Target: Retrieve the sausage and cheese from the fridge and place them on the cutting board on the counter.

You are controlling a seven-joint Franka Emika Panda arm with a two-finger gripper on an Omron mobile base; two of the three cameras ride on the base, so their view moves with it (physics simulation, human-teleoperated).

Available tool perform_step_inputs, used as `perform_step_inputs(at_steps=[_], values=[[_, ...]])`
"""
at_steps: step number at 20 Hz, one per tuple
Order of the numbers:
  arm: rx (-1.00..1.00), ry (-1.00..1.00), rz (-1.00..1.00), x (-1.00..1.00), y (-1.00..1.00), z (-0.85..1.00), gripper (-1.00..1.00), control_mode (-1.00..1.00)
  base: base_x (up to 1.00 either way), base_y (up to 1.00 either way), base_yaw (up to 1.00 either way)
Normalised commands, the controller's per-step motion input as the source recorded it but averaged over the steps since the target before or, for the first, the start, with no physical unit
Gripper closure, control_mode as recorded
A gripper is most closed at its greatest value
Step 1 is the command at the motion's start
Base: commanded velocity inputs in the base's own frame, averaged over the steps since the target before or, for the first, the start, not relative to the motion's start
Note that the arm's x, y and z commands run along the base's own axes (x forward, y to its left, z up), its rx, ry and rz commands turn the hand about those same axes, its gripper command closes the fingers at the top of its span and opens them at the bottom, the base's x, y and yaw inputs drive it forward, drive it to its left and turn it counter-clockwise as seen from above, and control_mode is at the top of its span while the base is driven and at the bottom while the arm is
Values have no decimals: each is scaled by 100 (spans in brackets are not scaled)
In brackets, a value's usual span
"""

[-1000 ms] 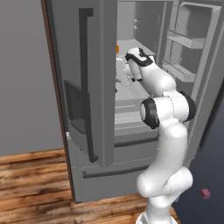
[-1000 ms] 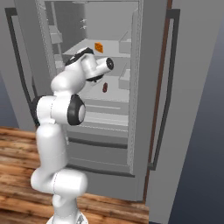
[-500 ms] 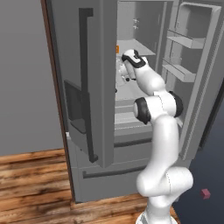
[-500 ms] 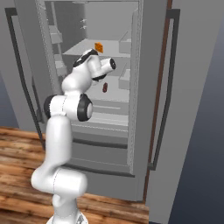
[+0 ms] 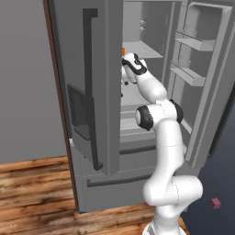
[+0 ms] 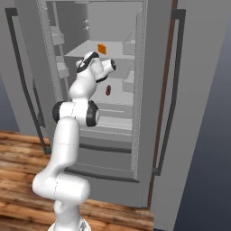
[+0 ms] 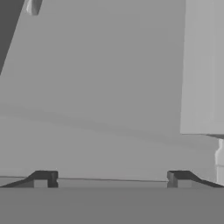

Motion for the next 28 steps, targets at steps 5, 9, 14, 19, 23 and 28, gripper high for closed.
perform_step_inputs(at_steps=[5,9,14,19,23,28], values=[[0,-9,11,-52,60,0,-100,-100,0,0,0],[-2,-19,12,-92,89,0,-100,-100,0,0,0],[-5,-29,13,-100,97,0,-100,-100,0,0,0],[-5,-35,13,-100,92,2,-100,-100,0,0,0],[-3,-34,8,-97,95,4,-100,-100,0,0,0],[0,-16,-1,-58,42,35,-100,-100,0,0,0]])
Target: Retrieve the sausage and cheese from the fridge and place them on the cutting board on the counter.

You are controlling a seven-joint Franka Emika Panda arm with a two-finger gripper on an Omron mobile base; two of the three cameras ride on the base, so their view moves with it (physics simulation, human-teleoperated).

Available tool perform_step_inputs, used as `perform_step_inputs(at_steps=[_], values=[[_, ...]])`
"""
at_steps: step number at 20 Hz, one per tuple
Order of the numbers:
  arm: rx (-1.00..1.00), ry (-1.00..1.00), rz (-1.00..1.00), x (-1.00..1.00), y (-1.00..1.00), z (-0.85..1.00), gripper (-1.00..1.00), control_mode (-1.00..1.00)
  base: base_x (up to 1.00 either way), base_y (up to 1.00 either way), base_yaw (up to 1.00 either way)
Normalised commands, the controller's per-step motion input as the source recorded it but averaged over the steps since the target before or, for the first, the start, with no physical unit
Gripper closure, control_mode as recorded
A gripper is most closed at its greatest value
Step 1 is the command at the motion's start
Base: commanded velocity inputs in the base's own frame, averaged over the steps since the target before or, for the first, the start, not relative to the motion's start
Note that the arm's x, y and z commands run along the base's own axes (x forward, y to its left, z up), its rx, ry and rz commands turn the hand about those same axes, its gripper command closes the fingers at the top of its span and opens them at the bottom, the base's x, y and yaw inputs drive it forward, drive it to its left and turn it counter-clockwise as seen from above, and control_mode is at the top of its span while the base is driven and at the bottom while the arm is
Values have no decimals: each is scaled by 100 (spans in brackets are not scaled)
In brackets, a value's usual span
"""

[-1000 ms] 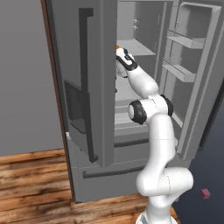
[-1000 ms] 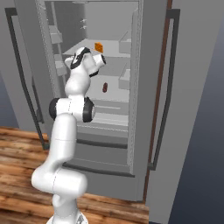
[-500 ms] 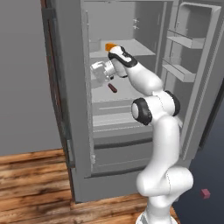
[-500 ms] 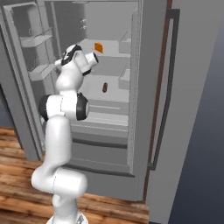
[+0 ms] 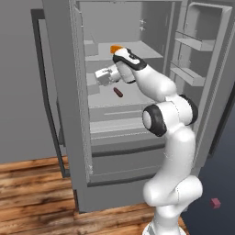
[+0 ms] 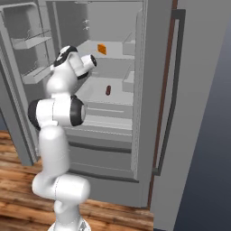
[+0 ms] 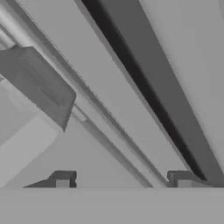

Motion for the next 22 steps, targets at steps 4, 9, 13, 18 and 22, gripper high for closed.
perform_step_inputs(at_steps=[4,9,13,18,22], values=[[-13,9,-22,-76,-53,19,-100,-100,0,0,0],[-34,6,-36,-51,-54,0,-100,-100,0,0,0],[-49,0,-31,-54,-42,6,-100,-100,0,0,0],[-26,0,-18,-53,-35,9,-100,-100,0,0,0],[-6,-2,0,-18,-23,0,-100,-100,0,0,0]])
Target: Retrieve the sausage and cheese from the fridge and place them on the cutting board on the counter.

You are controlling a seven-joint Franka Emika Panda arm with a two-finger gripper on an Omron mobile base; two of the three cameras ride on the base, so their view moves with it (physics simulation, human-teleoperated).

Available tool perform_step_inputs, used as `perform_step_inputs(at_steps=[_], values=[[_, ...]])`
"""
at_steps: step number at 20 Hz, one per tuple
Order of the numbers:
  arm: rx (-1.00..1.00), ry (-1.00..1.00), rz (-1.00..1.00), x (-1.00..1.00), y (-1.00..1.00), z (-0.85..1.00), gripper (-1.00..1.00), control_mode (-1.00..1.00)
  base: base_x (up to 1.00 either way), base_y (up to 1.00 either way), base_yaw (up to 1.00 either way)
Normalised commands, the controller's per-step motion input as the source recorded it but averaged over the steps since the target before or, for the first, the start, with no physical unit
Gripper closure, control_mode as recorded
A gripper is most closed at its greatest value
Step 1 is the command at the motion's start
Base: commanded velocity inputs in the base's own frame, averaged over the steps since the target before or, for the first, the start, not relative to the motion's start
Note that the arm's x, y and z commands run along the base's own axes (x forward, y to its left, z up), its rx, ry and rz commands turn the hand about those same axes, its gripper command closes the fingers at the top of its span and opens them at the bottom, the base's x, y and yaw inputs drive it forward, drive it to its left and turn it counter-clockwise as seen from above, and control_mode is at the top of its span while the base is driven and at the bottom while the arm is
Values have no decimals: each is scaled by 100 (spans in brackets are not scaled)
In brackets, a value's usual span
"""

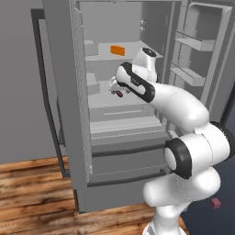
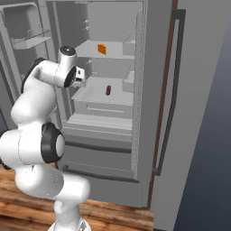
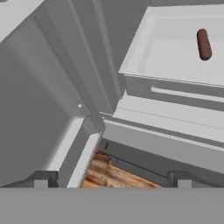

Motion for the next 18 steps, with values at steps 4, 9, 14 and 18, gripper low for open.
perform_step_inputs(at_steps=[4,9,14,18], values=[[-8,0,-21,-71,-69,41,-100,-100,0,0,0],[-2,0,-16,-45,-56,30,-100,-100,0,0,0],[0,0,-14,-40,-33,19,-100,-100,0,0,0],[0,-7,-14,-38,-13,13,-100,-100,0,0,0]])
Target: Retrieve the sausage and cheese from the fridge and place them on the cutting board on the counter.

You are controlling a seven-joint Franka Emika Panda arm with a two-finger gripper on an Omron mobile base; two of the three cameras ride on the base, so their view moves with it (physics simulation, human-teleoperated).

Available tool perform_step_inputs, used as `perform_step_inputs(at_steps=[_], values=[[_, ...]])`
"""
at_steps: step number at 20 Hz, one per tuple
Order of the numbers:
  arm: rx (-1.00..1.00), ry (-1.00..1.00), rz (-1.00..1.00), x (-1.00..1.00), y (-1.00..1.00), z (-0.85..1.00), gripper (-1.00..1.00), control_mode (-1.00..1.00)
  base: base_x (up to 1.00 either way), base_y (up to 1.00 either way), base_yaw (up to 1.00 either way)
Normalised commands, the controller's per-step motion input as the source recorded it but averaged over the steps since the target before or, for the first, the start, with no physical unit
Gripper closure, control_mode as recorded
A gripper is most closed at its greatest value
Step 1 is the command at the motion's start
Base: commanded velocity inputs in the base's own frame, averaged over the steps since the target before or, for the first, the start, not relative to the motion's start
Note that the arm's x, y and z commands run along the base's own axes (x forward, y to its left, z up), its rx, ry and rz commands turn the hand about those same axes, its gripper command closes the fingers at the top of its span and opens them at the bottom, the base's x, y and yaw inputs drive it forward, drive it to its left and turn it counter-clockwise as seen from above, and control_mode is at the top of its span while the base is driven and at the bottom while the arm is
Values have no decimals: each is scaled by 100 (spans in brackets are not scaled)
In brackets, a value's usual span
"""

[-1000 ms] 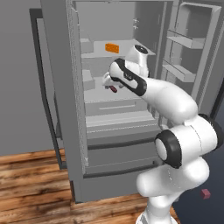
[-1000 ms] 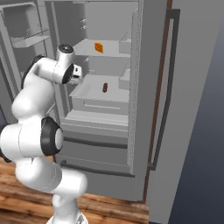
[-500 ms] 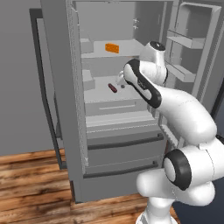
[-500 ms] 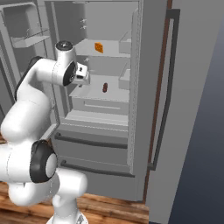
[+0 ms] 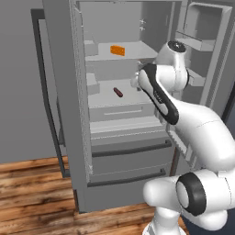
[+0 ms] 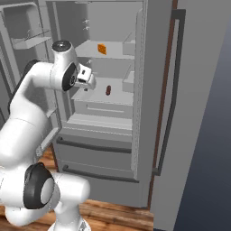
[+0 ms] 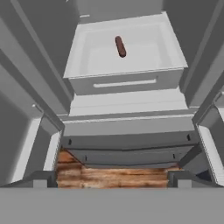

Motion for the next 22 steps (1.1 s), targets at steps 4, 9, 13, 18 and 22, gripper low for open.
perform_step_inputs(at_steps=[4,9,13,18,22], values=[[0,-28,-1,-40,-25,14,-100,-100,0,0,0],[0,-29,1,-39,-36,25,-100,-100,0,0,0],[-1,-16,1,-20,-13,14,-100,-100,0,0,0],[-6,0,-2,-17,0,29,-100,-100,0,0,0],[-9,0,-2,-35,0,45,-100,-100,0,0,0]])
